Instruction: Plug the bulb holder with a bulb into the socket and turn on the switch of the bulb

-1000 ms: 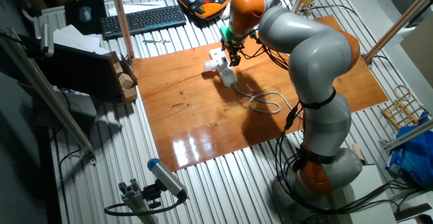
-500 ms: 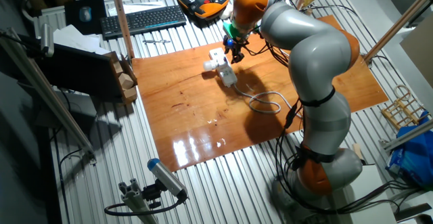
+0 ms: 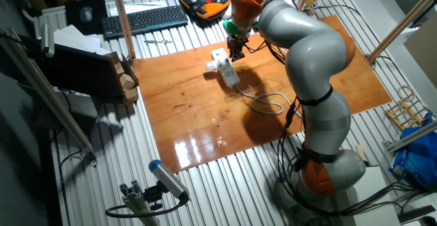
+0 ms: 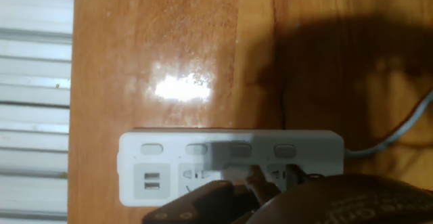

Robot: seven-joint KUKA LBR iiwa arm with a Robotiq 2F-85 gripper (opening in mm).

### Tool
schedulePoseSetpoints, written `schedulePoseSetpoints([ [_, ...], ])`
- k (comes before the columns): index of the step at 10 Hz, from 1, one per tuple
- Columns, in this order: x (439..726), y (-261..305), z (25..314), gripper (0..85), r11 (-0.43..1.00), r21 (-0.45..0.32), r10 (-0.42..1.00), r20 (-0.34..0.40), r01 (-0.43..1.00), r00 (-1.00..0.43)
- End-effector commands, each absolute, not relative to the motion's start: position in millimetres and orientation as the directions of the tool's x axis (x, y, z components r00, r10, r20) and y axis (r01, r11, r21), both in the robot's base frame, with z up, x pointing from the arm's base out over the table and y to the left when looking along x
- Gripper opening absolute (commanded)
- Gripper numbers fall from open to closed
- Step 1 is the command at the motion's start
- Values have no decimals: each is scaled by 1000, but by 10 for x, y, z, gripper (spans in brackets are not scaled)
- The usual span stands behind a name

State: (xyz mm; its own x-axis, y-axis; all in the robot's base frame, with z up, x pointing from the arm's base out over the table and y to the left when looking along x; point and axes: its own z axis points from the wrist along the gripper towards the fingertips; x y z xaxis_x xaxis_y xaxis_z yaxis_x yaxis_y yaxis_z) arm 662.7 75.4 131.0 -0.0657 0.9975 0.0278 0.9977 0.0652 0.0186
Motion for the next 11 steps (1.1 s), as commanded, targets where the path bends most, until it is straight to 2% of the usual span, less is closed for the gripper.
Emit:
schedulePoseSetpoints([
  [1, 6626, 745, 1281, 0, 55, 40, 998, 29, 998, -56],
  [11, 6681, 745, 933, 0, -2, 114, 1000, 26, 994, -1],
])
